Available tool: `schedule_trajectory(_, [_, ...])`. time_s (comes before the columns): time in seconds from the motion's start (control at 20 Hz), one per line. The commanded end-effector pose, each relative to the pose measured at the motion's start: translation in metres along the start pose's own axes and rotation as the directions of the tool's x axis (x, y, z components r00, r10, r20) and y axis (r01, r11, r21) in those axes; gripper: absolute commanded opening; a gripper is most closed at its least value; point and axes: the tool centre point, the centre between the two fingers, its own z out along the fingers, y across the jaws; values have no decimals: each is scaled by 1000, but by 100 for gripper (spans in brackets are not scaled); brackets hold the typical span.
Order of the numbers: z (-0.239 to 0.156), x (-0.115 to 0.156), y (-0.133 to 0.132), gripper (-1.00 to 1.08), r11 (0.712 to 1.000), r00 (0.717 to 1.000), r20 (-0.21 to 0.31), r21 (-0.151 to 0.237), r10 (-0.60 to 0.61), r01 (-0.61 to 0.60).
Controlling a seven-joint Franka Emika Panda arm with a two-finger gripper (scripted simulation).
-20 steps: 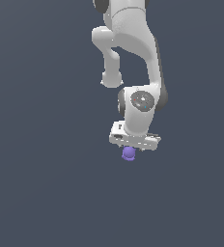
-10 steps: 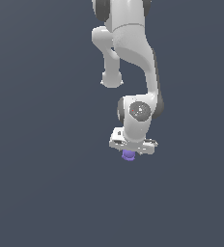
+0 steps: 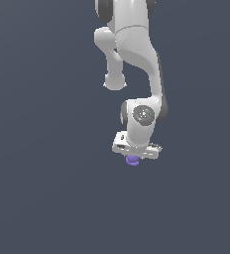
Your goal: Pick up the object and move it to a goal position.
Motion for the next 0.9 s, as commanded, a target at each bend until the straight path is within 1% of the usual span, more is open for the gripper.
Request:
schedule_trajectory(0.0, [0, 0, 0, -100, 1000, 1000, 0, 0, 0, 0])
schedule_trajectory(0.45, [-9, -5, 1, -100, 1000, 1000, 0, 0, 0, 0])
schedule_trajectory(0.85, [-44, -22, 7, -100, 1000, 1000, 0, 0, 0, 0])
